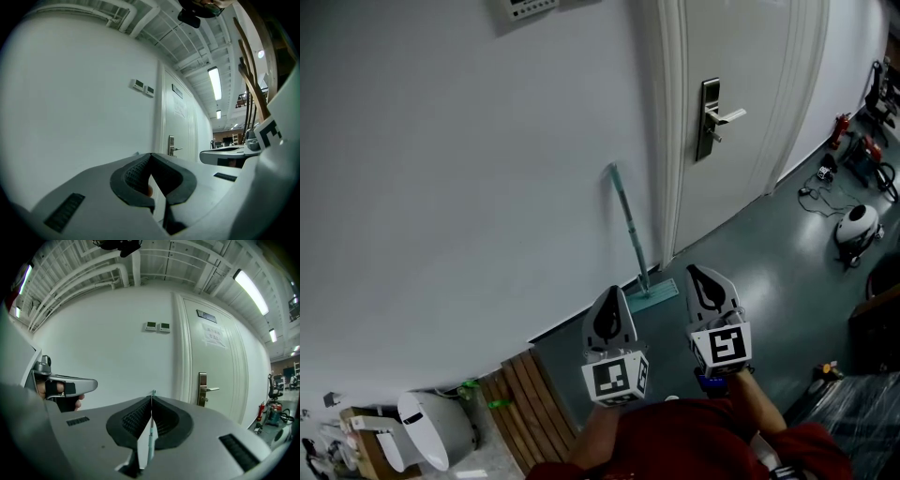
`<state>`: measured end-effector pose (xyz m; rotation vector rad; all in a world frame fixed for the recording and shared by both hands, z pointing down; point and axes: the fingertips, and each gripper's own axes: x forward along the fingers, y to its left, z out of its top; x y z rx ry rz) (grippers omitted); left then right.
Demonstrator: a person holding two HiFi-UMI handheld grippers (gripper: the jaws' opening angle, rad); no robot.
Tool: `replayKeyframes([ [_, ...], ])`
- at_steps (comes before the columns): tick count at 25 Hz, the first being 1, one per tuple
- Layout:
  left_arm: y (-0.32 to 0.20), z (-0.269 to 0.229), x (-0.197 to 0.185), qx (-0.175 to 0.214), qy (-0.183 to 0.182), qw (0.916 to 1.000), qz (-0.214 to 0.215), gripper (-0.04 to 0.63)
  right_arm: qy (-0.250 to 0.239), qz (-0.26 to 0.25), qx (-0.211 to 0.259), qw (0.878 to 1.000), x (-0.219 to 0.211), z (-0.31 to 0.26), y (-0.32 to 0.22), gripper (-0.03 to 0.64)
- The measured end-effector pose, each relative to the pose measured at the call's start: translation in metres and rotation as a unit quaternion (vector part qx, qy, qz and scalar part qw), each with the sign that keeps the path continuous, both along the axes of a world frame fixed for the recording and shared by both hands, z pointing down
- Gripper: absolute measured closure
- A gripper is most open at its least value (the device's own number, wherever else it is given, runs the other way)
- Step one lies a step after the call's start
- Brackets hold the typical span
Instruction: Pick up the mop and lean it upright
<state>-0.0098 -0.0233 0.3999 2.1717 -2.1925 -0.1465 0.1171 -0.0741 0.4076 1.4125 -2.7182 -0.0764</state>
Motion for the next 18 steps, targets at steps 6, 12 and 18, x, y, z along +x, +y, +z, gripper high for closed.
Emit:
replayKeyframes([
  [6, -0.064, -0.014, -0.043, -0.002, -0.016, 0.9997, 0.019, 0.583, 0.0, 0.019, -0.005, 1.0, -0.041, -0.01, -0.061, 0.598],
  [12, -0.124, -0.012, -0.092, -0.001, -0.023, 0.999, 0.038, 0.583, 0.006, 0.032, -0.003, 0.999, -0.093, -0.009, -0.123, 0.598],
  [18, -0.172, -0.006, -0.129, -0.005, -0.02, 0.998, 0.06, 0.583, 0.019, 0.044, -0.005, 0.999, -0.138, -0.006, -0.165, 0.598],
])
